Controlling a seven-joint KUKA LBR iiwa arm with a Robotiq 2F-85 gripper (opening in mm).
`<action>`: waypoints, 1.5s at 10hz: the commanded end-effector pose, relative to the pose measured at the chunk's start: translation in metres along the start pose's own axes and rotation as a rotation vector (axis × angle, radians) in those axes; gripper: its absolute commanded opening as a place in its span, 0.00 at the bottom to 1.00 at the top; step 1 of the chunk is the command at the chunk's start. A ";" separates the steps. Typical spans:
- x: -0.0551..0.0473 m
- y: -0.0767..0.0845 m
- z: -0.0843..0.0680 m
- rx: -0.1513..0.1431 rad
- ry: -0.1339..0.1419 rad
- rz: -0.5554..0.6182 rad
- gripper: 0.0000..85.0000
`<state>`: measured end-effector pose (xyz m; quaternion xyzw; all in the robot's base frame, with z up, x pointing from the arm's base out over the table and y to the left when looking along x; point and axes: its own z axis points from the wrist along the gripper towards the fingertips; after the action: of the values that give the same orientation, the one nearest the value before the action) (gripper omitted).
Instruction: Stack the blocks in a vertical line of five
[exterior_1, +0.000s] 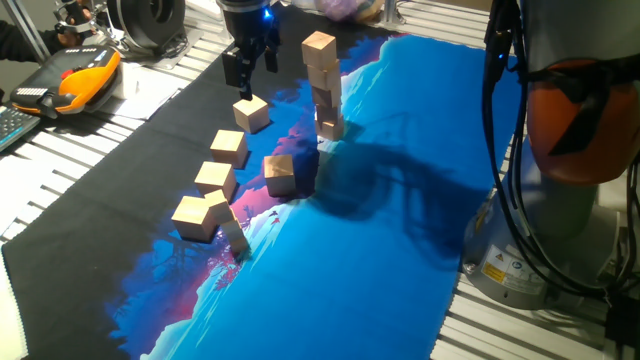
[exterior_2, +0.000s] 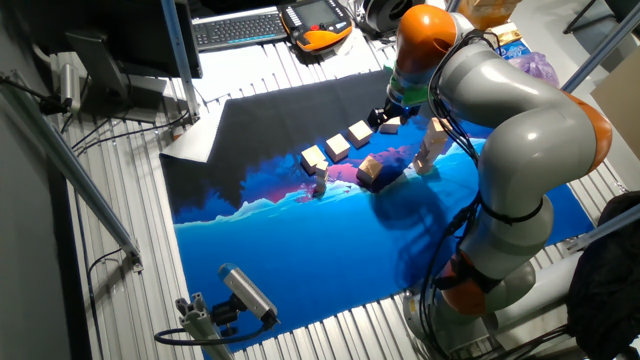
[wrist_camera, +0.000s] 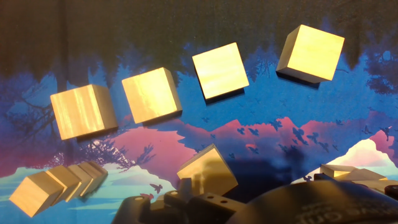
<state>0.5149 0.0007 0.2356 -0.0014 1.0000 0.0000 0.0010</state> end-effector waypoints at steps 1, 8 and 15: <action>0.000 0.000 0.000 0.010 0.177 -0.106 0.00; 0.000 0.000 0.000 0.008 0.176 -0.111 0.00; 0.000 0.000 0.000 0.015 0.174 -0.094 0.00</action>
<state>0.5148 0.0010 0.2357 -0.0483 0.9951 -0.0074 -0.0860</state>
